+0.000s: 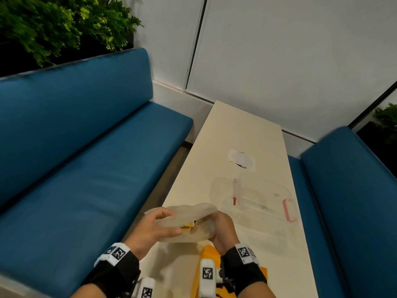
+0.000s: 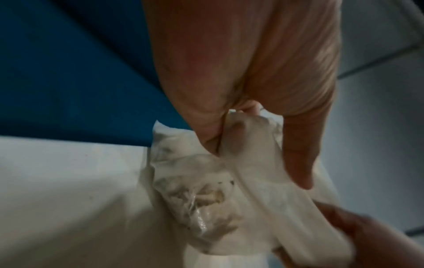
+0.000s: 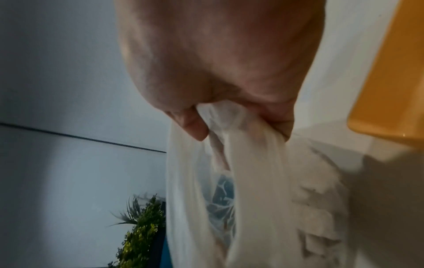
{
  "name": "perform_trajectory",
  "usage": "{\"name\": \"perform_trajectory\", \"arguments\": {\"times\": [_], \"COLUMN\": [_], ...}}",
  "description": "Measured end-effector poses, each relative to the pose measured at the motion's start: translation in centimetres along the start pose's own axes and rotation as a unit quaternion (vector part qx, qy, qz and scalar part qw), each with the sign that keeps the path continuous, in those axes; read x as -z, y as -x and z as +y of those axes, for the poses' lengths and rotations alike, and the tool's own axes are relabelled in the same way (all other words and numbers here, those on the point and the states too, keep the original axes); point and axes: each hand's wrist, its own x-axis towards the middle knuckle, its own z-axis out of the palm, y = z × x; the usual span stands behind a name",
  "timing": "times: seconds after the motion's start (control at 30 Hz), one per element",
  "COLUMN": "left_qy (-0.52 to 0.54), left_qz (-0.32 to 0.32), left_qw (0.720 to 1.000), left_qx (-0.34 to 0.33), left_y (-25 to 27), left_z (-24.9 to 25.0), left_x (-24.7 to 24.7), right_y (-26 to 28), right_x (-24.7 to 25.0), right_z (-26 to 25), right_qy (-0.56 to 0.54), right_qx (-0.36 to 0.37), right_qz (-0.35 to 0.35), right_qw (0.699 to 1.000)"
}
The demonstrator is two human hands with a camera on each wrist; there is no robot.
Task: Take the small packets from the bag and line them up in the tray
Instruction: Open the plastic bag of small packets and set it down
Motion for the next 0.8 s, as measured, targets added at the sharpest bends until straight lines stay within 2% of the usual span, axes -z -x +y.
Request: {"name": "perform_trajectory", "arguments": {"times": [0.1, 0.17, 0.27, 0.3, 0.37, 0.4, 0.43, 0.47, 0.5, 0.53, 0.57, 0.6, 0.63, 0.67, 0.7, 0.8], "left_qy": [-0.122, -0.119, -0.103, -0.084, -0.031, -0.034, -0.092, -0.178, -0.255, -0.302, -0.328, -0.363, -0.413, -0.468, -0.519, -0.601], "left_qz": [0.060, 0.125, 0.184, 0.188, 0.179, 0.181, 0.193, 0.219, 0.261, 0.285, 0.254, 0.196, 0.127, 0.066, 0.032, 0.012], "left_qw": [0.990, 0.984, 0.977, 0.978, 0.983, 0.982, 0.977, 0.959, 0.928, 0.890, 0.868, 0.855, 0.849, 0.841, 0.827, 0.792], "left_qx": [-0.027, -0.030, -0.007, 0.003, 0.032, 0.035, 0.021, -0.013, -0.077, -0.186, -0.274, -0.315, -0.303, -0.264, -0.215, -0.104], "left_y": [0.0, -0.3, -0.6, -0.7, -0.8, -1.1, -1.2, -1.0, -0.7, 0.0, 0.7, 1.1, 1.6, 1.4, 1.2, -0.2], "left_z": [-0.6, -0.5, 0.1, 0.4, 0.9, 0.9, 1.1, 1.3, 1.5, 2.1, 2.8, 3.3, 3.7, 3.4, 3.3, 2.7], "left_x": [-0.2, -0.5, -0.8, -0.6, -0.3, 0.0, 0.0, 0.0, 0.0, -0.4, -1.0, -1.7, -2.5, -2.8, -3.0, -2.6], "right_y": [-0.2, 0.0, -0.1, -0.3, -0.9, -1.0, -0.9, -0.6, -0.3, -0.1, 0.0, 0.1, 0.2, 0.3, 0.4, 0.5], "right_x": [-0.7, -1.1, -1.1, -1.0, -0.9, -0.9, -0.8, -0.8, -0.7, -0.6, -0.5, -0.4, -0.5, -0.5, -0.6, -0.5], "right_z": [-0.6, -1.2, -1.1, -0.8, -0.2, 0.0, 0.1, 0.1, -0.1, 0.0, 0.2, 0.3, 0.5, 0.5, 0.5, 0.5], "right_qy": [-0.183, -0.239, -0.268, -0.252, -0.157, -0.085, -0.011, 0.056, 0.112, 0.166, 0.210, 0.245, 0.272, 0.292, 0.308, 0.371], "right_qx": [-0.090, -0.113, -0.135, -0.136, -0.096, -0.058, -0.019, 0.015, 0.047, 0.078, 0.106, 0.127, 0.144, 0.154, 0.163, 0.197], "right_qz": [-0.011, -0.028, -0.035, -0.032, -0.014, -0.008, -0.009, -0.009, -0.005, 0.001, 0.007, 0.014, 0.024, 0.037, 0.055, 0.111], "right_qw": [0.979, 0.964, 0.953, 0.958, 0.983, 0.995, 1.000, 0.998, 0.993, 0.983, 0.972, 0.961, 0.951, 0.943, 0.936, 0.901]}}
